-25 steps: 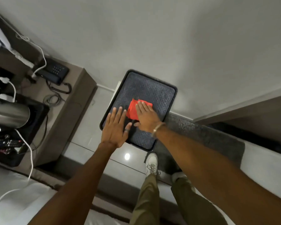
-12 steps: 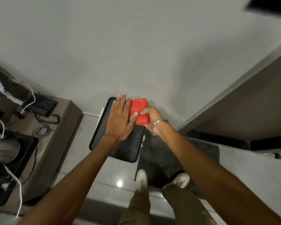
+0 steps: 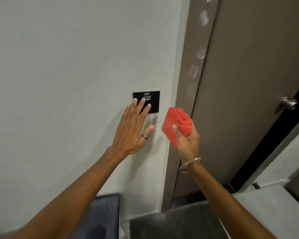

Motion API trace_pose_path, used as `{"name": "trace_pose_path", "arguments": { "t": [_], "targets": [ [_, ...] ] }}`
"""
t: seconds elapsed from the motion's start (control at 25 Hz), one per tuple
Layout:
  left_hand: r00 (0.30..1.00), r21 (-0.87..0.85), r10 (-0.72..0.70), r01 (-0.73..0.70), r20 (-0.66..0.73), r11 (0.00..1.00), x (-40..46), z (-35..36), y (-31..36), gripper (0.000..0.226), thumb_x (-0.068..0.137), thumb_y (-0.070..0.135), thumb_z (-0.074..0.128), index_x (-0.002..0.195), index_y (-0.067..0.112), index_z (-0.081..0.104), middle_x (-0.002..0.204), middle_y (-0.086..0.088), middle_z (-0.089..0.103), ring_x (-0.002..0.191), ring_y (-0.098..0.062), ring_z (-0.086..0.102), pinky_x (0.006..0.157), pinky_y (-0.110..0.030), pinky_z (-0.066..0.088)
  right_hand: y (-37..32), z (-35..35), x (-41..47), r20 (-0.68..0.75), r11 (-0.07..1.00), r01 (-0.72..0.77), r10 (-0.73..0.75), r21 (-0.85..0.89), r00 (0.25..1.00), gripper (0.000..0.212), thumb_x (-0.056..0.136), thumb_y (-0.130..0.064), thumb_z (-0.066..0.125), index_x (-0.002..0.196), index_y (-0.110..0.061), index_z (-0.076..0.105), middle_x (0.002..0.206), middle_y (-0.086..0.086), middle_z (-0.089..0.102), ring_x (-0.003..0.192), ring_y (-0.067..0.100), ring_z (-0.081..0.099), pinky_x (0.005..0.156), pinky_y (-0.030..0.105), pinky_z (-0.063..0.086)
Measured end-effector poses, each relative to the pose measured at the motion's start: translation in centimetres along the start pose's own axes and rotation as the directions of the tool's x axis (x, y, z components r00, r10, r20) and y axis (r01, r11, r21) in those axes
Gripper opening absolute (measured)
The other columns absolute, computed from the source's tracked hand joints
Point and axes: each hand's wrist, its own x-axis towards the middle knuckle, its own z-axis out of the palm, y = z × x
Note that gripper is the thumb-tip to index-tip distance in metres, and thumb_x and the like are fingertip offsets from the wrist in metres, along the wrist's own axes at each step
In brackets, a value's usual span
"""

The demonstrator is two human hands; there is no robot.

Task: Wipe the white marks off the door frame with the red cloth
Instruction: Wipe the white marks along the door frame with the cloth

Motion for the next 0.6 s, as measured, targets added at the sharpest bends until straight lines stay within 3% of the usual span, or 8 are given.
{"name": "trace_pose_path", "arguments": {
  "t": [0.08,0.12,0.2,0.24,0.28,0.32,0.4,0.6],
  "targets": [
    [0.997,0.036,0.051,-0.049,-0.056,0.998,4.3,-0.9,0.6,0.069,0.106,0.049,0.032,0.162,0.009,0.029,0.173,-0.013,0.020,0.162,-0.032,0.008,0.133,-0.050,0.010,-1.7,-1.9,2.7,-0.079,0.910,0.343,-0.369,-0.234,0.926,0.072,0.088,0.005,0.062,0.141,-0.043,0.057,0.139,-0.028,0.062,0.137,0.005,0.058,0.115,0.035,0.050],
    [0.993,0.051,0.069,-0.064,-0.093,0.997,6.1,-1.4,0.6,0.069,0.107,0.049,0.032,0.162,0.008,0.029,0.172,-0.014,0.021,0.162,-0.032,0.009,0.133,-0.049,0.010,-2.1,-2.4,4.3,-0.075,0.780,0.484,-0.553,-0.396,0.830,0.078,0.084,0.006,0.060,0.146,-0.040,0.052,0.149,-0.025,0.055,0.148,0.009,0.046,0.124,0.042,0.040],
    [0.981,0.108,0.106,-0.089,-0.164,0.990,9.9,-2.6,0.6,0.069,0.107,0.047,0.033,0.161,0.006,0.030,0.172,-0.016,0.021,0.161,-0.034,0.011,0.133,-0.046,0.006,-2.5,-3.3,7.9,0.082,0.384,0.633,-0.811,-0.673,0.580,0.068,0.090,-0.008,0.063,0.152,-0.027,0.046,0.161,0.001,0.045,0.161,0.023,0.022,0.131,0.051,0.020],
    [0.973,0.145,0.125,-0.098,-0.195,0.985,11.7,-3.2,0.6,0.068,0.107,0.046,0.036,0.161,0.006,0.030,0.172,-0.016,0.021,0.161,-0.035,0.011,0.133,-0.044,0.004,-2.2,-3.4,9.5,0.231,0.189,0.640,-0.827,-0.745,0.513,0.064,0.094,-0.020,0.064,0.154,-0.023,0.042,0.163,0.011,0.040,0.161,0.028,0.015,0.132,0.054,0.015],
    [0.966,0.181,0.143,-0.104,-0.216,0.978,13.6,-3.8,0.7,0.068,0.106,0.044,0.039,0.162,0.007,0.029,0.172,-0.016,0.020,0.161,-0.035,0.011,0.133,-0.044,0.003,-1.7,-3.4,10.9,0.378,0.048,0.644,-0.776,-0.764,0.505,0.067,0.096,-0.032,0.065,0.156,-0.022,0.037,0.167,0.016,0.032,0.161,0.031,0.010,0.131,0.059,0.012],
    [0.961,0.211,0.153,-0.105,-0.229,0.972,15.3,-4.3,0.7,0.067,0.106,0.043,0.042,0.162,0.007,0.029,0.172,-0.016,0.019,0.161,-0.035,0.011,0.132,-0.044,0.003,-0.6,-3.3,11.7,0.494,-0.020,0.662,-0.684,-0.749,0.537,0.074,0.096,-0.044,0.064,0.159,-0.021,0.032,0.170,0.017,0.024,0.161,0.034,0.007,0.130,0.063,0.010],
    [0.954,0.261,0.169,-0.102,-0.247,0.960,17.6,-5.0,0.8,0.067,0.106,0.043,0.043,0.162,0.008,0.028,0.172,-0.016,0.018,0.161,-0.035,0.010,0.132,-0.045,0.004,2.1,-3.1,12.1,0.576,-0.026,0.692,-0.578,-0.722,0.579,0.083,0.096,-0.058,0.059,0.162,-0.020,0.025,0.172,0.016,0.011,0.161,0.037,0.003,0.129,0.066,0.007],
    [0.916,0.384,0.189,-0.042,-0.354,0.922,21.0,-6.2,0.0,0.068,0.106,0.043,0.043,0.162,0.008,0.028,0.171,-0.020,0.020,0.160,-0.039,0.016,0.131,-0.051,0.011,3.4,-1.9,13.3,0.477,0.009,0.637,-0.655,-0.770,0.586,0.073,0.104,-0.052,0.040,0.166,-0.030,0.007,0.176,0.002,-0.003,0.164,0.029,-0.003,0.132,0.054,-0.009]
  ]
}}
